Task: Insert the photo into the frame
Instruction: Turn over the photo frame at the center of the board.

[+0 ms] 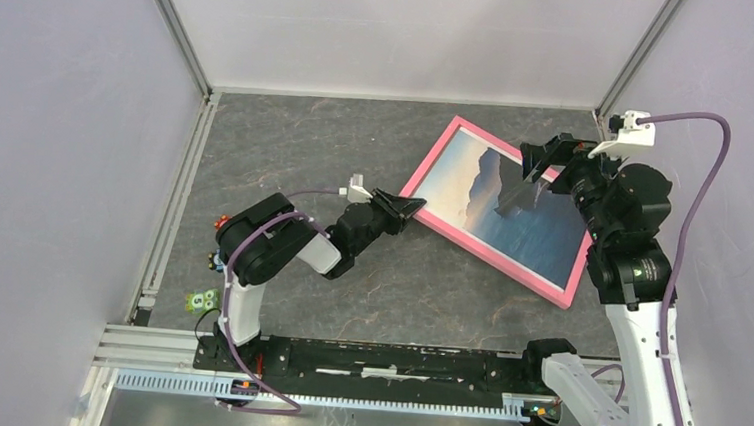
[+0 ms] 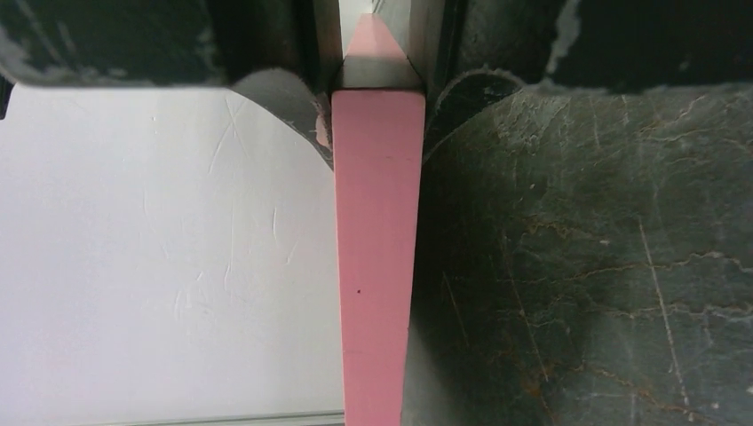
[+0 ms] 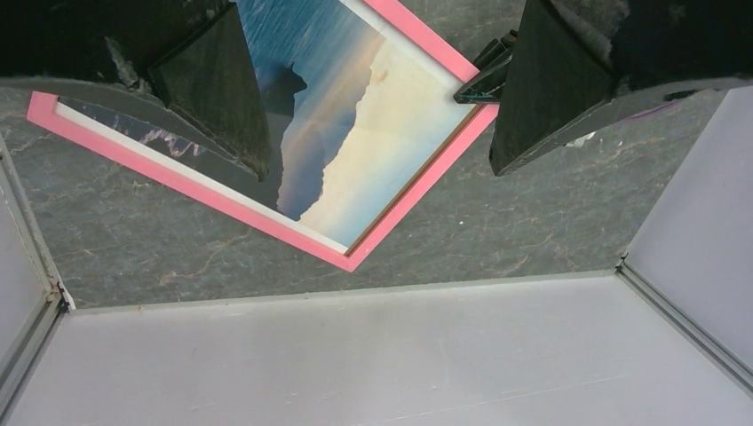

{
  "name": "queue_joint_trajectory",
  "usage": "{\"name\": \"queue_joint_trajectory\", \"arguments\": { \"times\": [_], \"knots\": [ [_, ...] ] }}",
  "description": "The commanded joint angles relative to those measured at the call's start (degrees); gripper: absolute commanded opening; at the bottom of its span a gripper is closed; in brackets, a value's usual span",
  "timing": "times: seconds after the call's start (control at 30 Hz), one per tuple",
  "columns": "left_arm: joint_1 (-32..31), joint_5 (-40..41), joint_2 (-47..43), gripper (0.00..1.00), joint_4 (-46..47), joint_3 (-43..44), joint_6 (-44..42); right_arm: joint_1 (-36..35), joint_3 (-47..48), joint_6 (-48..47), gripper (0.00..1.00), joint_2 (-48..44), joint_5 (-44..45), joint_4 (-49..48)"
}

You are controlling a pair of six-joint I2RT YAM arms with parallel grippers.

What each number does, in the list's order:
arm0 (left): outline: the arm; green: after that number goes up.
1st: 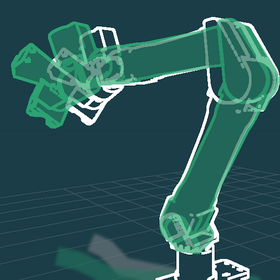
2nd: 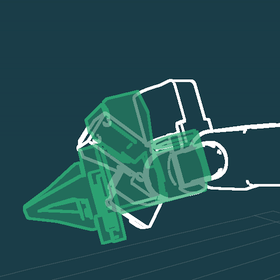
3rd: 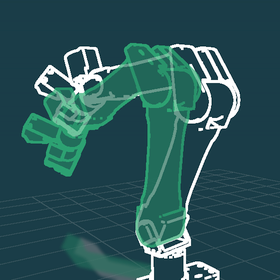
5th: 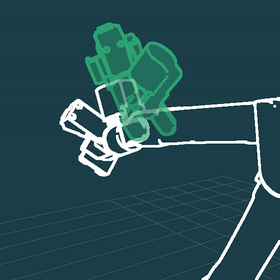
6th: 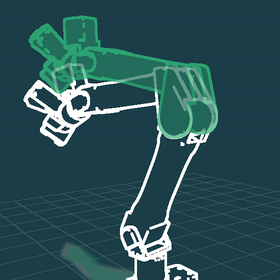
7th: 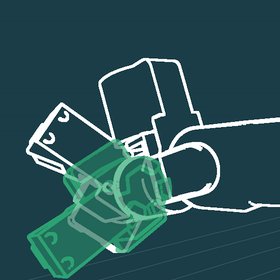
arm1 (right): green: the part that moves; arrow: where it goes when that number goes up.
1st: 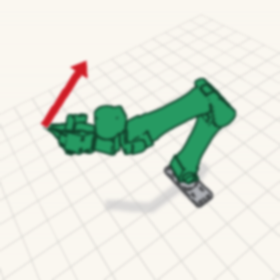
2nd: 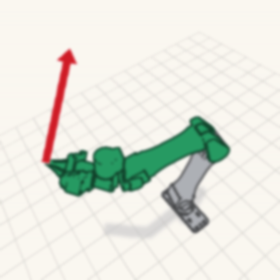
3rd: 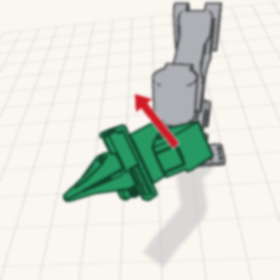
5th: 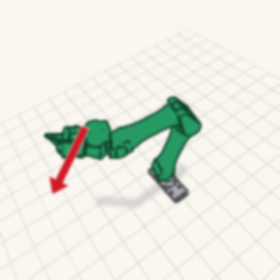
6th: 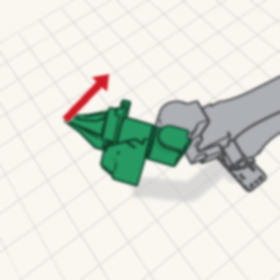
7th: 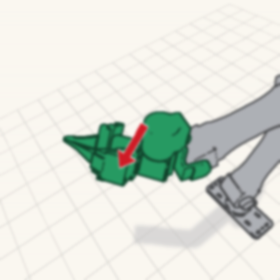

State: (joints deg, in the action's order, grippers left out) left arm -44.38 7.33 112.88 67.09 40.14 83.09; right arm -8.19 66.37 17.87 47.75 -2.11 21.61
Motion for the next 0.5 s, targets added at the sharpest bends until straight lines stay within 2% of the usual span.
{"name": "queue_joint_trajectory", "arguments": {
  "times": [0.0, 0.1, 0.2, 0.37, 0.4, 0.47],
  "knots": [
    [-0.02, -1.47, -2.13, 0.05, 1.62, -1.04, 1.44, 0.13, -0.38, -0.95, 0.98, -1.02, -0.53, -0.46],
    [0.50, -3.02, -5.25, 0.26, -10.91, -0.70, 0.10, 0.12, -0.27, -0.79, 0.98, -0.93, -0.91, -0.25],
    [1.24, -4.41, -8.44, 0.32, -22.87, 0.62, -2.53, 0.15, -0.17, -0.54, 0.98, -1.16, -1.27, -0.08],
    [2.76, -5.57, -13.04, 0.58, -40.34, 2.71, -3.94, 0.12, 0.10, -0.43, 0.98, -1.57, -1.31, 0.34],
    [2.89, -5.29, -13.89, 0.67, -44.40, 3.58, -4.09, 0.11, 0.25, -0.45, 0.98, -1.60, -1.41, 0.47],
    [2.93, -5.18, -15.40, 0.72, -49.90, 4.95, -5.33, 0.15, 0.58, -0.42, 0.98, -1.66, -1.36, 0.79]
  ]
}}
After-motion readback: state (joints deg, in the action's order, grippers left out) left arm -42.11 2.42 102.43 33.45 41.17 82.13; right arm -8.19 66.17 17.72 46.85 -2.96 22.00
